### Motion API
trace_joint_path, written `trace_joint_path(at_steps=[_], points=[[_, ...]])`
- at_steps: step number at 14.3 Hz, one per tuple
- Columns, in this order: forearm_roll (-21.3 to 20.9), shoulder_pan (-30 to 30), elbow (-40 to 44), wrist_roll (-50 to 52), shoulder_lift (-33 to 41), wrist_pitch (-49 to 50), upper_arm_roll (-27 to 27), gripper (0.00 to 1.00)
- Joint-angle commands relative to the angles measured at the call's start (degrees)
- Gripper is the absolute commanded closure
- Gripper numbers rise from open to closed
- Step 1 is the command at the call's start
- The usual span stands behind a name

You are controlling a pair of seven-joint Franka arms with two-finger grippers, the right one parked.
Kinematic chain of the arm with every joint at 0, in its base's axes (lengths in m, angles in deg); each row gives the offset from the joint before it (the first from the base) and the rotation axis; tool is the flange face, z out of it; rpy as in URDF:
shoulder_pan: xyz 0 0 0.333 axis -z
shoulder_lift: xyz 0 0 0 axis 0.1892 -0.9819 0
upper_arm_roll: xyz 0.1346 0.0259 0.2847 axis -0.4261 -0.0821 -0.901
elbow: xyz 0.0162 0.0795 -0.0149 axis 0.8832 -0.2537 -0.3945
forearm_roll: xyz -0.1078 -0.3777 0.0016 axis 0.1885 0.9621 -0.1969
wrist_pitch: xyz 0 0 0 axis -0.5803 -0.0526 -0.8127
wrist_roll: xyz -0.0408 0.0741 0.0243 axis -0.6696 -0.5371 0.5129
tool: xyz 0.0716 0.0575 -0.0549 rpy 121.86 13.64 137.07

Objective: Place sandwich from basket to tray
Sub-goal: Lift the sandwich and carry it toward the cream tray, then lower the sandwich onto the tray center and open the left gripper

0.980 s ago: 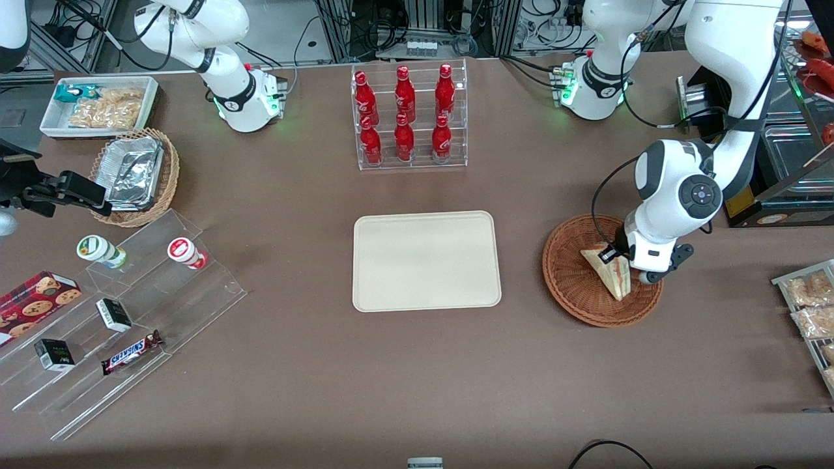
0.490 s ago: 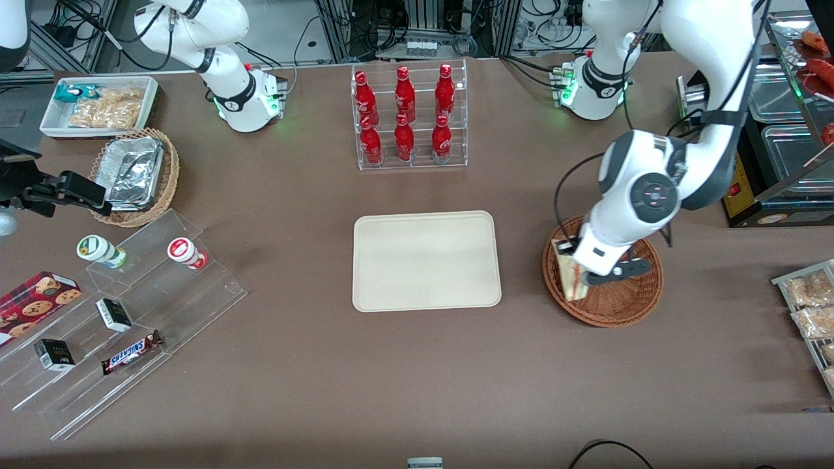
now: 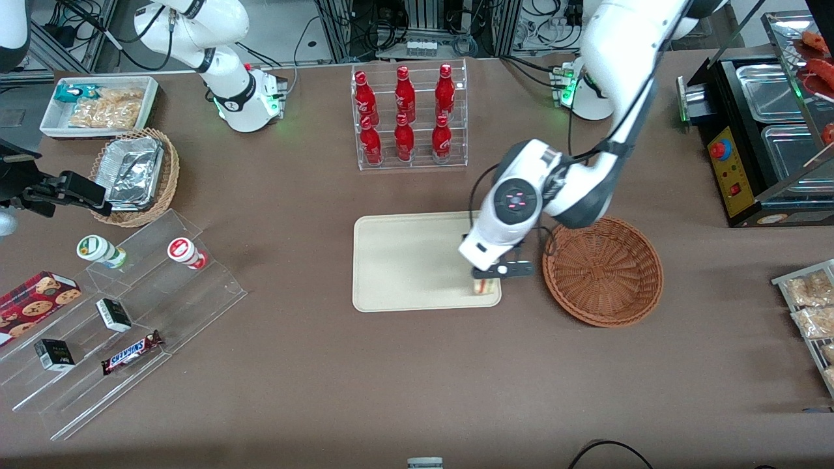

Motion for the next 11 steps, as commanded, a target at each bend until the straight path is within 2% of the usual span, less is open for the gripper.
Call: trace_joint_path(at_steps=[1,4,6,8,9,10,11], points=[[-1.1,5.4,9.8,6.0,-6.9,2.0,-0.7,0.98],[-1.6,9.8,13.8,11.1,-11.2,1.8,-0.9,0.98],[-4.3,10.8,14.7,15.2,-12.3,1.8,-0.9,0.97],[-4.6,11.6,14.7,16.2,-13.2,1.5,-0.8,0.96],[-4.6,12.0,14.7,16.6,-13.6,1.3,-0.8,0.93],[-4.6,12.0,14.7,17.0,-13.9,0.6,-0.8,0.84],[-4.8,12.1,14.6,17.0,-14.1,0.2,-0.8,0.67]])
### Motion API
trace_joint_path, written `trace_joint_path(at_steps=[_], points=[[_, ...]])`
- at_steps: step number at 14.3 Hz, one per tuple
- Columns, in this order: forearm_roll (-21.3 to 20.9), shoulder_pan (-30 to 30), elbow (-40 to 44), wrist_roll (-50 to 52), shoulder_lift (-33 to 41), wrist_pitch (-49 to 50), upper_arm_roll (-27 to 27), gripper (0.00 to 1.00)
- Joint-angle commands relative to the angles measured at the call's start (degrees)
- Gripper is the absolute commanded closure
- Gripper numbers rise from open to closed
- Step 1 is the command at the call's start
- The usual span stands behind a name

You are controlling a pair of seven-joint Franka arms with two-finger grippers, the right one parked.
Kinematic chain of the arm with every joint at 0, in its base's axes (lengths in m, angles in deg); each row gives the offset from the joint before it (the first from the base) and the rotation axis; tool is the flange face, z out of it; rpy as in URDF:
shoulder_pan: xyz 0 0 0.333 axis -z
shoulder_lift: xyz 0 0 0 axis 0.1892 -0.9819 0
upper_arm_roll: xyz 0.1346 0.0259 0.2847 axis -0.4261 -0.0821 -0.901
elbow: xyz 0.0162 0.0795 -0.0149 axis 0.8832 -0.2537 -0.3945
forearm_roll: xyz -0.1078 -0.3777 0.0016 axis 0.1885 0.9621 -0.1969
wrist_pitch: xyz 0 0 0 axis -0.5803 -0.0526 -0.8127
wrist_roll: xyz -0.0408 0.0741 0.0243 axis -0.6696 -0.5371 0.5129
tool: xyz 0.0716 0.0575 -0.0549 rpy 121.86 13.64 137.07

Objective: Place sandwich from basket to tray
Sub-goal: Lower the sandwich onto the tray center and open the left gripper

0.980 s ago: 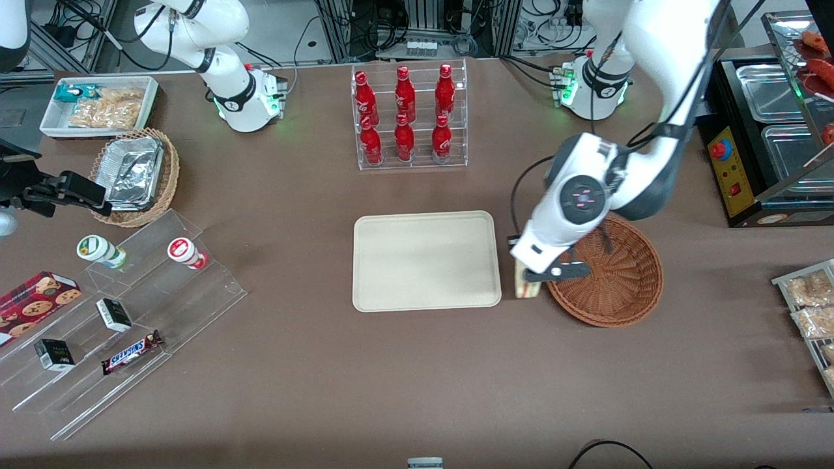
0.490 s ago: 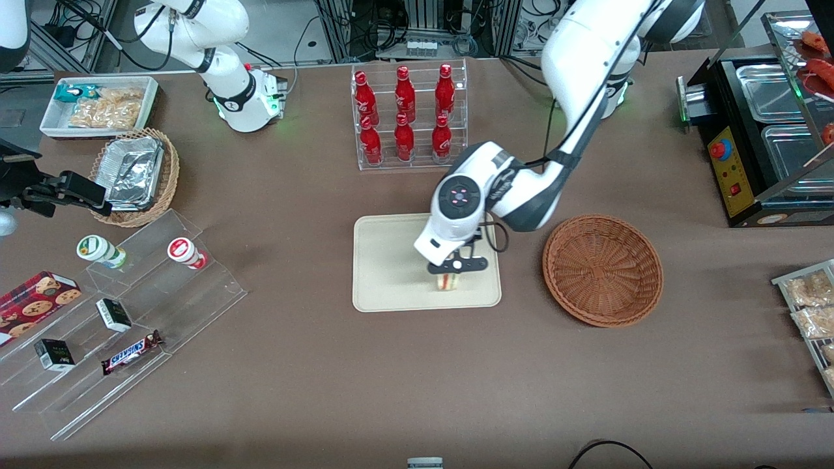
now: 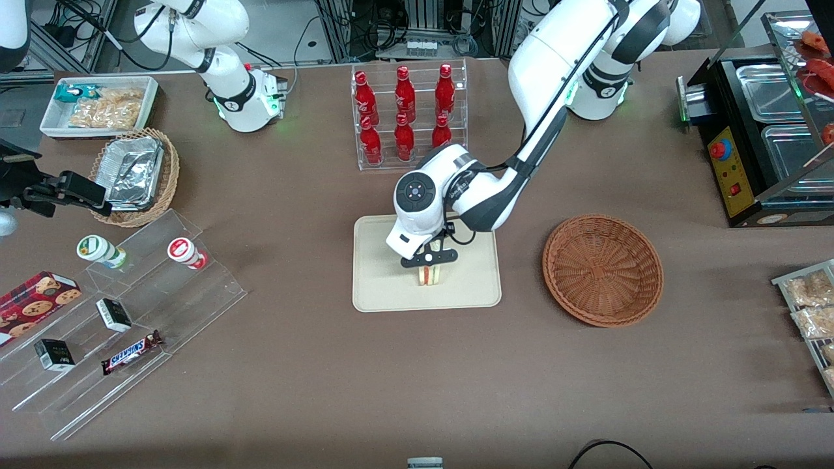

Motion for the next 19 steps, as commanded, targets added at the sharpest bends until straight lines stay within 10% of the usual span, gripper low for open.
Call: trace_joint_path(at_steps=[1,2,19], points=[[-1.1,1.0,2.0,1.2,-1.2,0.4,-0.6,0.38],[-1.0,1.0,1.9,1.9,-1.0,0.4,-0.6,0.00],[-0.6,-10.2,-6.9,-6.6,19.1,11.4,-6.6,0.00]])
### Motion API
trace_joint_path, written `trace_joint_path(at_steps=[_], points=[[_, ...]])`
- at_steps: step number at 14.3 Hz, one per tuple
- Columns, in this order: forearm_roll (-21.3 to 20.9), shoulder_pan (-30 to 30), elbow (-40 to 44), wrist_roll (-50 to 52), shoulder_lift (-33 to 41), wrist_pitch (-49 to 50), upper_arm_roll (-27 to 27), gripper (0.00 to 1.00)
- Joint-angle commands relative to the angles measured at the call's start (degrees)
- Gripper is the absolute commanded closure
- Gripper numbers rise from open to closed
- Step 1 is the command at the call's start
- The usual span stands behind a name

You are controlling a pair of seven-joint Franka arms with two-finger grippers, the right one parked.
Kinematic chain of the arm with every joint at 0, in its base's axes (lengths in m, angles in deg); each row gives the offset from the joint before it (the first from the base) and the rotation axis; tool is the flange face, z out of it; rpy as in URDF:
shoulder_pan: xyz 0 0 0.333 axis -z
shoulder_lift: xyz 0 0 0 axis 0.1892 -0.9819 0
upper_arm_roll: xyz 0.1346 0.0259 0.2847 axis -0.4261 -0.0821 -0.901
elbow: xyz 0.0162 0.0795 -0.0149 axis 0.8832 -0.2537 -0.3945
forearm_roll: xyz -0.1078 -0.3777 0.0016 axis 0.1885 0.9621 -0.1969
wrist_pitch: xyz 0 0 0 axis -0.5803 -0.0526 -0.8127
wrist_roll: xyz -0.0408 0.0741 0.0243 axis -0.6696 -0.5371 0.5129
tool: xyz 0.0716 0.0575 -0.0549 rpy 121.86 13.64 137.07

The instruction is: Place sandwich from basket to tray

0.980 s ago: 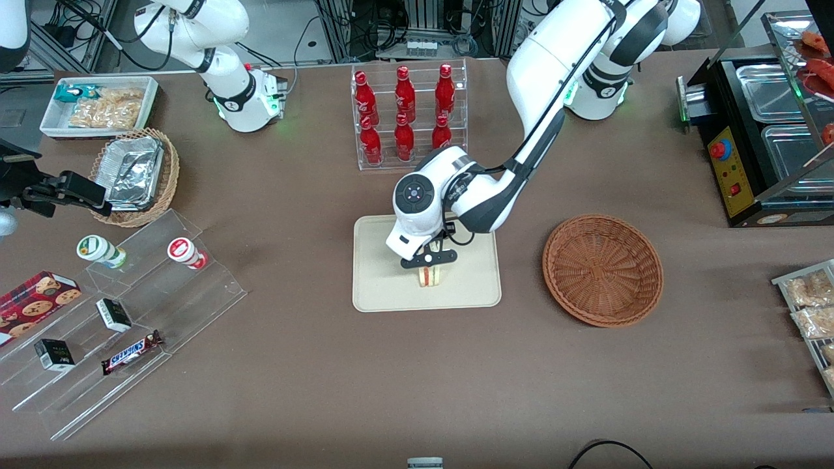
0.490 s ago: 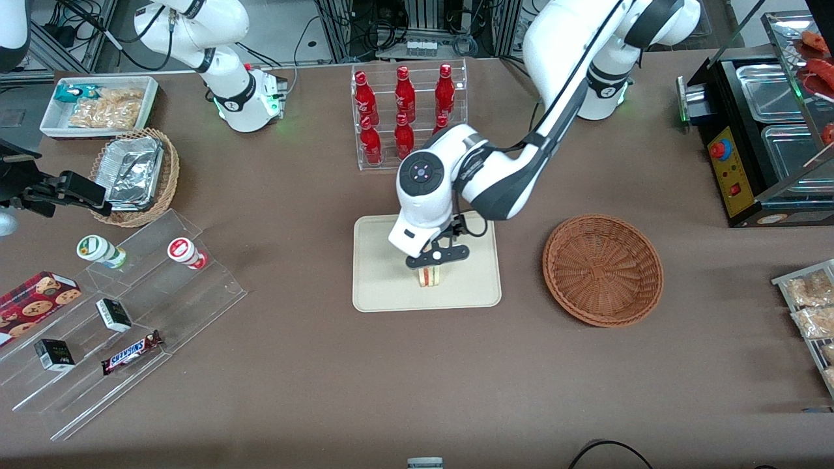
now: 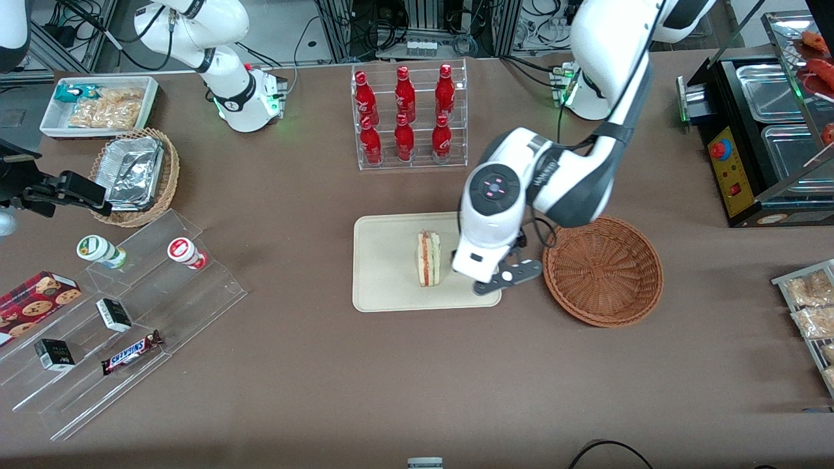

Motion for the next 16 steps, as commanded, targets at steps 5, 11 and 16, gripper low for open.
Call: trace_joint_path(at_steps=[5,11,16], points=[[0.3,-10.0,-19.8,-16.2,18.4,0.4,0.3,0.00],[2.4,-24.5,-22.4,-36.8,29.8,11.8,4.4,0.00],[2.4,-31.8,-17.3,-49.2,34.5,17.3,4.4,0.00]])
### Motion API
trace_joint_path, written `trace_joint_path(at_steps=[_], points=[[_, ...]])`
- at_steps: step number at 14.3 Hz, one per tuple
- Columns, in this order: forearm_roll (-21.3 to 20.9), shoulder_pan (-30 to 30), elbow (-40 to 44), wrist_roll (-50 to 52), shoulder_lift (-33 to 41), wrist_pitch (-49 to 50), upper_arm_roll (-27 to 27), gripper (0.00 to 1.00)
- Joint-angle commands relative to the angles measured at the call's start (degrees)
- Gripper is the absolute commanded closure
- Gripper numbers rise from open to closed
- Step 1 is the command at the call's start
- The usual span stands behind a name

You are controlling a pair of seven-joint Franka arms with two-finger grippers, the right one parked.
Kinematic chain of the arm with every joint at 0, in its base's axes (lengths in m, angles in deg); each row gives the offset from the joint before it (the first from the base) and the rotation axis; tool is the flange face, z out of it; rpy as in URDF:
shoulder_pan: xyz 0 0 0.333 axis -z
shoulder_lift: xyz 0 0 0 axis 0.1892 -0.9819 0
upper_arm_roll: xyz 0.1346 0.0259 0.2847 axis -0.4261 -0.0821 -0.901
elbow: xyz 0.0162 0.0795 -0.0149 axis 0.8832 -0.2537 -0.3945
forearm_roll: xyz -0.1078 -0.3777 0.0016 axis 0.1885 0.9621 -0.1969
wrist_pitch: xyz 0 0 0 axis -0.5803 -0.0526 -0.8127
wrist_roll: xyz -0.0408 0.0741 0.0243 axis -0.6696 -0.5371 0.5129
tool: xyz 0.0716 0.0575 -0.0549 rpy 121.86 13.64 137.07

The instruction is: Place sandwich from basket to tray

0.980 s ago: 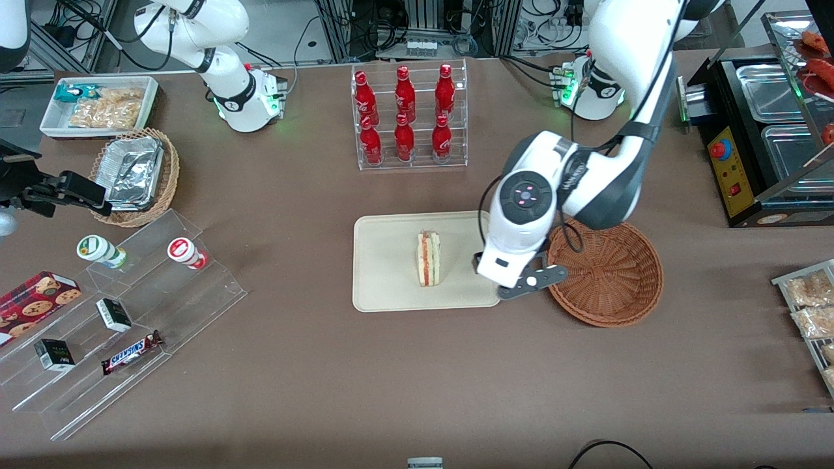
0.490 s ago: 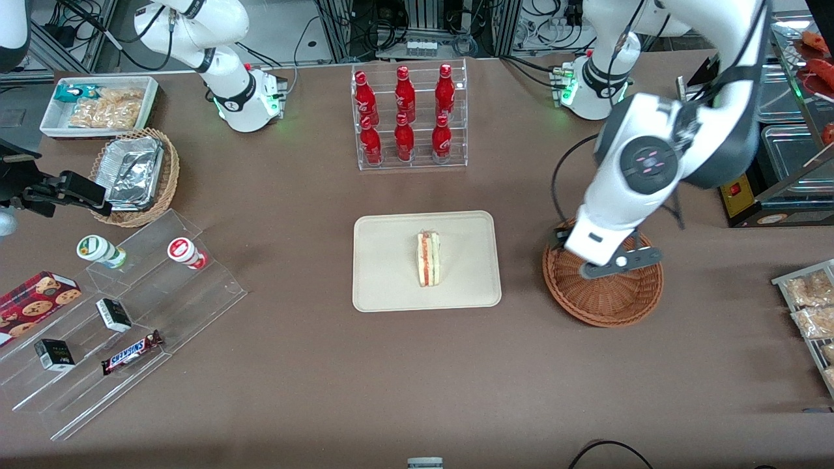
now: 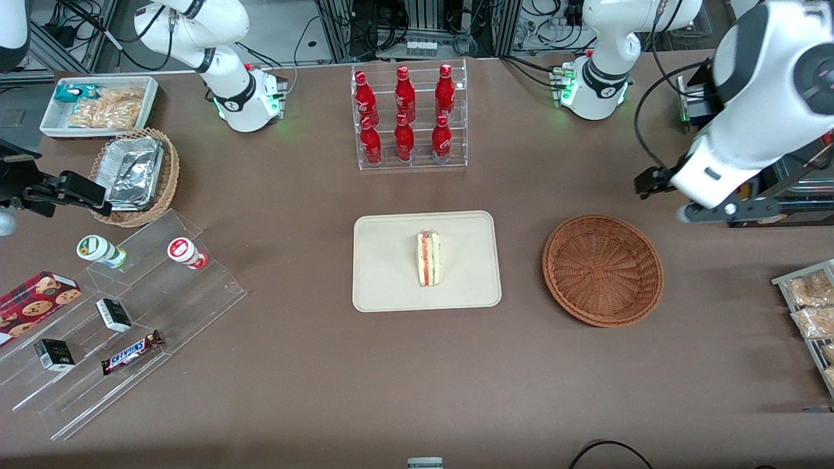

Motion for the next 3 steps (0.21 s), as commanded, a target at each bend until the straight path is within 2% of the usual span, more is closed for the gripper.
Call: trace_joint_path(at_steps=[1,3], points=[[0.8,-3.1,4.0,-5.9,1.4,2.9,0.1,0.00],[0.8,-3.0,6.2,-6.3,1.1,3.3,-2.1,0.00]])
